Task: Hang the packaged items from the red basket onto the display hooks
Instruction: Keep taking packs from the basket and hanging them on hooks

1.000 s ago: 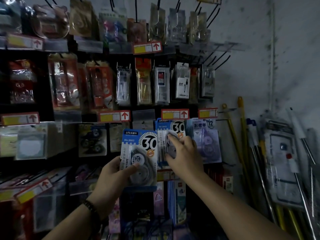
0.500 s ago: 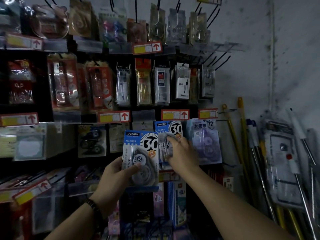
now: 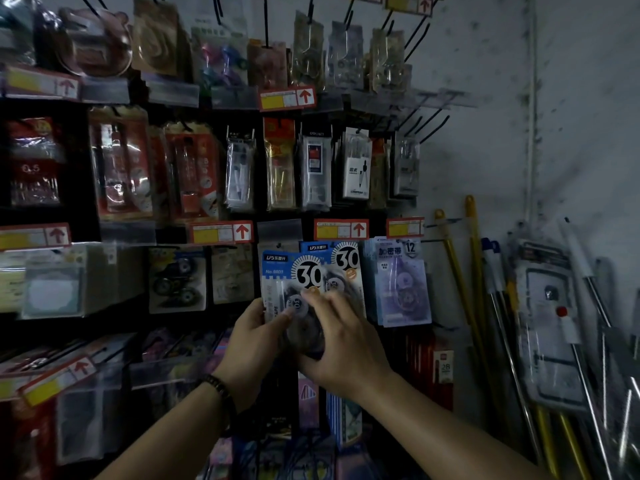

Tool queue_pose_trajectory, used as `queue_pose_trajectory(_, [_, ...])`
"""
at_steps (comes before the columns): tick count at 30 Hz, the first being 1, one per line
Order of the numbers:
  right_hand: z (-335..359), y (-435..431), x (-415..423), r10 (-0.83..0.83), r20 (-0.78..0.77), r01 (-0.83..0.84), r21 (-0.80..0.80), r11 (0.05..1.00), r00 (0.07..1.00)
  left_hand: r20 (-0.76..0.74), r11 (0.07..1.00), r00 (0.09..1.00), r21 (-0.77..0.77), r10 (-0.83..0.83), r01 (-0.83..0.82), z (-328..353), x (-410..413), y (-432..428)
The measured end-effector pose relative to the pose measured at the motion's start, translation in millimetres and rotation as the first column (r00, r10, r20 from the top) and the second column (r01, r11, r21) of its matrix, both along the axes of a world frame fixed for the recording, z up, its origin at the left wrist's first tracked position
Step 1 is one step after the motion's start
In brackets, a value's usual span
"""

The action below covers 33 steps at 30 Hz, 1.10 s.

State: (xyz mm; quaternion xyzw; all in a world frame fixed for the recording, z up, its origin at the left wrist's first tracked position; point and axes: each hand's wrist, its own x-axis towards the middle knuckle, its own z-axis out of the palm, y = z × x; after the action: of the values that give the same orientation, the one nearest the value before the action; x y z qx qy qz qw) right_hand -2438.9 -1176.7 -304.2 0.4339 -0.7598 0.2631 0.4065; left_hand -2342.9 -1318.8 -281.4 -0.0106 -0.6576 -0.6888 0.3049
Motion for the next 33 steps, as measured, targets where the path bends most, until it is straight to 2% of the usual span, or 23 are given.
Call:
queue_pose_trajectory(5, [-5, 1, -4, 0.044, 0.104, -0.035, -0.09, 0.995, 0.994, 0.089, 0.993, 0.996, -0.11, -0.027, 0.037, 0, 0, 8])
queue_pose_trajectory(8, [-3, 7, -16, -0.019, 0.159, 0.042, -0.141, 0.989, 0.987, 0.12, 0.979, 0.991, -0.201, 0.06, -0.035, 1, 0, 3])
queue_pose_trajectory(12, [1, 9, -32, -0.113, 0.179, 0.146, -0.178, 0.973, 0.977, 0.115, 0.967, 0.988, -0.242, 0.105, -0.075, 1, 4, -3])
queue_pose_trajectory(21, [11, 5, -51, -0.226, 0.131, 0.242, -0.133, 0.961, 0.965, 0.187, 0.952, 0.98, -0.307, 0.063, -0.003, -2, 8, -15])
queue_pose_trajectory(27, [17, 3, -54, -0.267, 0.095, 0.276, -0.097, 0.956, 0.959, 0.198, 0.93, 0.976, -0.367, 0.094, -0.016, -3, 8, -21])
queue_pose_trajectory(33, [23, -1, -46, -0.301, 0.157, 0.309, -0.033, 0.95, 0.941, 0.189, 0.914, 0.978, -0.405, 0.092, -0.008, -6, 9, -24])
